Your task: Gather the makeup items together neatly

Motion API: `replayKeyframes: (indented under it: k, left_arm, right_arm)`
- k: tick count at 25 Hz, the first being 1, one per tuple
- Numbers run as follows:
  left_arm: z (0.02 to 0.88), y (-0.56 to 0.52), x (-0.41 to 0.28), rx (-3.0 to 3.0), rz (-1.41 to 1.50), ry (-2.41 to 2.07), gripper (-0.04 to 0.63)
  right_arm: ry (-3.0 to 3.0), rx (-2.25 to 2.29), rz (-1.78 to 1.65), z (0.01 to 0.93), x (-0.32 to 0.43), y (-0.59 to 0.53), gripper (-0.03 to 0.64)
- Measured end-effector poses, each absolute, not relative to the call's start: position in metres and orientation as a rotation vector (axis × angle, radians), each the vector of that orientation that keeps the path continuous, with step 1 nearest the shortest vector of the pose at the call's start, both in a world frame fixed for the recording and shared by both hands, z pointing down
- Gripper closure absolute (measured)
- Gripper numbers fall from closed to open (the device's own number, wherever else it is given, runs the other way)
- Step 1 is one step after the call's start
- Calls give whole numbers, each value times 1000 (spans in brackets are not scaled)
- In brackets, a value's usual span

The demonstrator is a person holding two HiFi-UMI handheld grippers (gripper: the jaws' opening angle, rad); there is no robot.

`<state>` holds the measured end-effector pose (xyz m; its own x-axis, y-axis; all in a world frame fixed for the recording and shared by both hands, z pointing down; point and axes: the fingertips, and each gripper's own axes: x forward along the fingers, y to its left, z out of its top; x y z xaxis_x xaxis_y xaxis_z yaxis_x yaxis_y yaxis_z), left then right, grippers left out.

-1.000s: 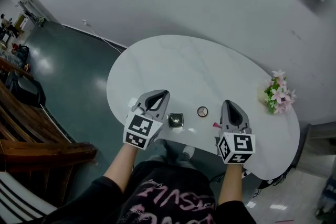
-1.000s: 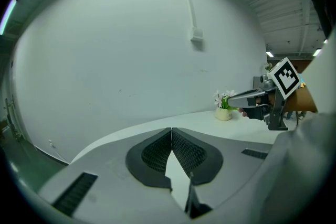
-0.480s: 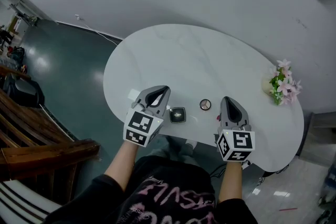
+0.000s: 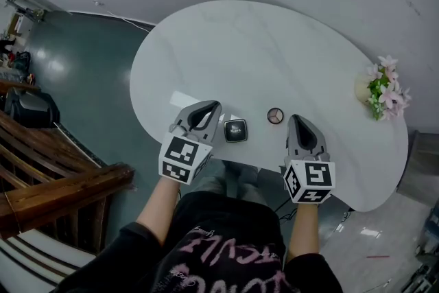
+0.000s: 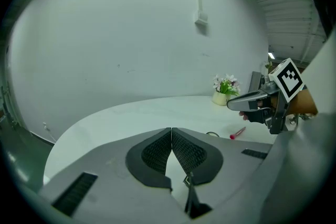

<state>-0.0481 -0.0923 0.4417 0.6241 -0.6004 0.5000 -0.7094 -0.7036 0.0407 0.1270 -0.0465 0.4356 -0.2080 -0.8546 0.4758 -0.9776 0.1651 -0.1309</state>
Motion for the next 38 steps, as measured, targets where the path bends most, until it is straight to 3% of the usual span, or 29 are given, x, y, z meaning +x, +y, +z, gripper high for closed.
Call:
replayKeyframes:
  k: [23, 24, 27, 31, 38]
  left_arm:
    - [488, -55, -37, 2648, 936, -722, 580]
    - [490, -52, -35, 2662, 966, -677, 568]
    - [497, -38, -28, 2696, 1081, -511, 439]
    - [514, -20, -20, 2721, 1276, -303, 345]
    - [544, -12, -11, 2701, 1580, -55, 279]
  right_arm:
    - [-2130, 1699, 703, 474, 113, -32, 554]
    - [-2131, 1699, 703, 474, 113, -32, 554]
    - [-2130, 1704, 706, 475, 114, -32, 554]
    - [-2126, 1712, 714, 476, 117, -32, 554]
    - [-2105, 1726, 727, 481, 125, -28, 552]
